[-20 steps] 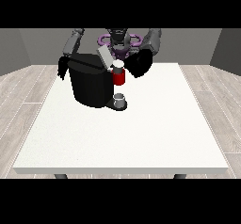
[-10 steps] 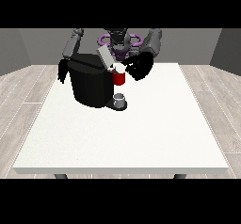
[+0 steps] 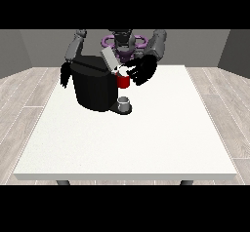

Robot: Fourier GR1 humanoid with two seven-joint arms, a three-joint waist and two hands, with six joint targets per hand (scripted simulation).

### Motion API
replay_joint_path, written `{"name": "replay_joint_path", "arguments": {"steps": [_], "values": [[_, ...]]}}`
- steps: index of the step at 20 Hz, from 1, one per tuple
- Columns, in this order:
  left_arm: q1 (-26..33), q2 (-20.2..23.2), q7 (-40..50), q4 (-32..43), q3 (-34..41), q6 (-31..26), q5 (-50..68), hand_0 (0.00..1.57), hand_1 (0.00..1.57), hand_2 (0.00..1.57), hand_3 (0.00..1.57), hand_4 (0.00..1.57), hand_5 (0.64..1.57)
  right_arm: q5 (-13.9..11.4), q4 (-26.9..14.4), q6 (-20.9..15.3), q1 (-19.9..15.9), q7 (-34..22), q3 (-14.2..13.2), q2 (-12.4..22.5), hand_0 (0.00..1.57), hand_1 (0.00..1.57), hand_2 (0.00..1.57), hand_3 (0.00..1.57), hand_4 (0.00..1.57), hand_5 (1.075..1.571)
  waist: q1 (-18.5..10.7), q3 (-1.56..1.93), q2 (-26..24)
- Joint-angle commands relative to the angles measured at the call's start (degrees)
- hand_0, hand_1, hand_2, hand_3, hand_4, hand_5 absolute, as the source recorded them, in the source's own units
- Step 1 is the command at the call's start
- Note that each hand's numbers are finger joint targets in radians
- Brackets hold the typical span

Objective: Insert the coffee pod into the coffee machine and close the lid

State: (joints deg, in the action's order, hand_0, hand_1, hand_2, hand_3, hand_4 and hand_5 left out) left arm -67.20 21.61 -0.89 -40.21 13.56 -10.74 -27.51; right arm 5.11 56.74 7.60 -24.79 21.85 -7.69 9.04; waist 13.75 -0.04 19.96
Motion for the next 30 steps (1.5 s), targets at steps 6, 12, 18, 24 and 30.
{"name": "replay_joint_path", "arguments": {"steps": [6,12,18,24,30], "values": [[12.2,-12.1,-8.5,-5.5,-1.8,-3.8,6.4,0.00,0.00,0.00,0.00,0.00,1.571,4.4,-10.2,1.6,5.2,3.9,-7.7,3.9,0.00,0.00,0.00,0.00,0.35,1.571,-11.7,0.08,-8.2],[28.2,-18.4,-17.7,-7.3,-0.4,-5.2,11.9,0.00,0.00,0.00,0.00,0.00,1.571,4.6,-11.3,1.8,14.2,6.2,-7.9,2.0,0.00,0.00,0.00,0.00,0.26,1.571,-16.7,0.00,-18.5],[41.8,-19.6,-21.4,-7.3,-0.2,-8.2,14.4,0.00,0.00,0.00,0.00,0.37,1.571,2.5,-8.2,3.6,20.5,7.1,-3.6,-0.8,0.00,0.00,0.00,0.00,0.17,1.571,-16.1,0.01,-26.7],[51.0,-14.0,-21.1,-5.1,3.7,-12.4,17.6,0.00,0.00,0.00,0.00,0.23,1.571,-3.3,4.4,0.7,22.9,-0.7,5.5,-4.0,0.00,0.00,0.00,0.00,0.00,1.571,-12.1,-0.07,-35.2],[58.3,-12.7,-21.2,-5.3,4.3,-12.1,17.9,0.00,0.00,0.00,0.00,0.32,1.571,-6.0,16.7,-2.4,25.3,-6.5,15.4,-8.9,0.00,0.00,0.00,0.00,0.20,1.571,-9.2,-0.02,-41.2]]}}
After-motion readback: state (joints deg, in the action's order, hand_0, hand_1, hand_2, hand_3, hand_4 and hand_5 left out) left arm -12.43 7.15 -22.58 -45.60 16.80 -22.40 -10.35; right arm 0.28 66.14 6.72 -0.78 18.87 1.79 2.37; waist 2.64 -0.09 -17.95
